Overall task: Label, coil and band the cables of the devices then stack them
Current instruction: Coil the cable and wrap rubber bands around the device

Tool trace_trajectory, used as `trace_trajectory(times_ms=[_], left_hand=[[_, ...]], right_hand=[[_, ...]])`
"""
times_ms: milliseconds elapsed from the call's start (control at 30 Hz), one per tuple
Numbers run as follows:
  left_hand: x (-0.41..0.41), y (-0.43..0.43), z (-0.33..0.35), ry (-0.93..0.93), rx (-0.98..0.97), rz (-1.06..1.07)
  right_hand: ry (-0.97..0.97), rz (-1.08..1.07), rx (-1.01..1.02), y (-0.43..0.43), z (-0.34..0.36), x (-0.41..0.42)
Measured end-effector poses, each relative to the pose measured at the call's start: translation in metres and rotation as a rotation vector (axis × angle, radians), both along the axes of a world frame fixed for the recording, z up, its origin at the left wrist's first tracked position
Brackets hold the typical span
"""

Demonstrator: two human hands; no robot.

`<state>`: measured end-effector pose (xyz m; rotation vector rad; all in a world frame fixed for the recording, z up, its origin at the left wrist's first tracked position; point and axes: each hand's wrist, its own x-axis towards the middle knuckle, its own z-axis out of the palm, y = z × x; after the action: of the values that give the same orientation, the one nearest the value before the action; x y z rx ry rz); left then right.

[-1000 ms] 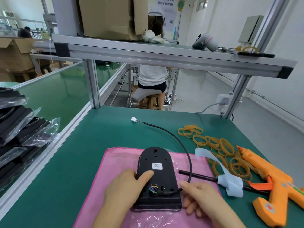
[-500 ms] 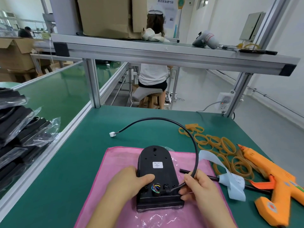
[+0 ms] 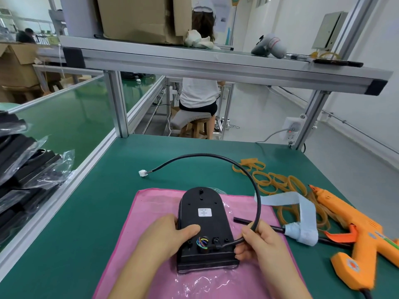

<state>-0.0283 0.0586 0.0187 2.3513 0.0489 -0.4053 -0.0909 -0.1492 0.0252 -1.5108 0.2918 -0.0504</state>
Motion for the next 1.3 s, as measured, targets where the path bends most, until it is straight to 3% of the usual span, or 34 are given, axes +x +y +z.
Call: trace_trajectory(times_ms=[200, 433, 767, 1100, 1200, 1300], left_hand=[[0.0, 0.0, -0.001, 0.001, -0.03, 0.002], [-0.001, 0.001, -0.004, 0.012, -0.119, 0.041], [-0.005, -0.002, -0.005, -0.016, -0.18, 0.025], [-0.002, -0.007, 0.001, 0.049, -0.547, 0.178], [-0.004, -0.009, 0.007, 0.068, -0.757, 0.237], [-0.007, -0.011, 0.014, 0.035, -0.849, 0.191]], right_hand=[[-0.025, 0.008, -0.015, -0.002, -0.003, -0.002], [-0.082, 0.134, -0.408, -0.013, 0.005, 0.009], [-0.052, 0.181, -0.361, -0.008, 0.002, 0.026], [-0.02, 0.143, -0.199, -0.01, 0.006, 0.025], [-0.049, 0.194, -0.251, -0.011, 0.01, 0.022], [-0.118, 0.178, -0.319, -0.013, 0.019, 0.021]])
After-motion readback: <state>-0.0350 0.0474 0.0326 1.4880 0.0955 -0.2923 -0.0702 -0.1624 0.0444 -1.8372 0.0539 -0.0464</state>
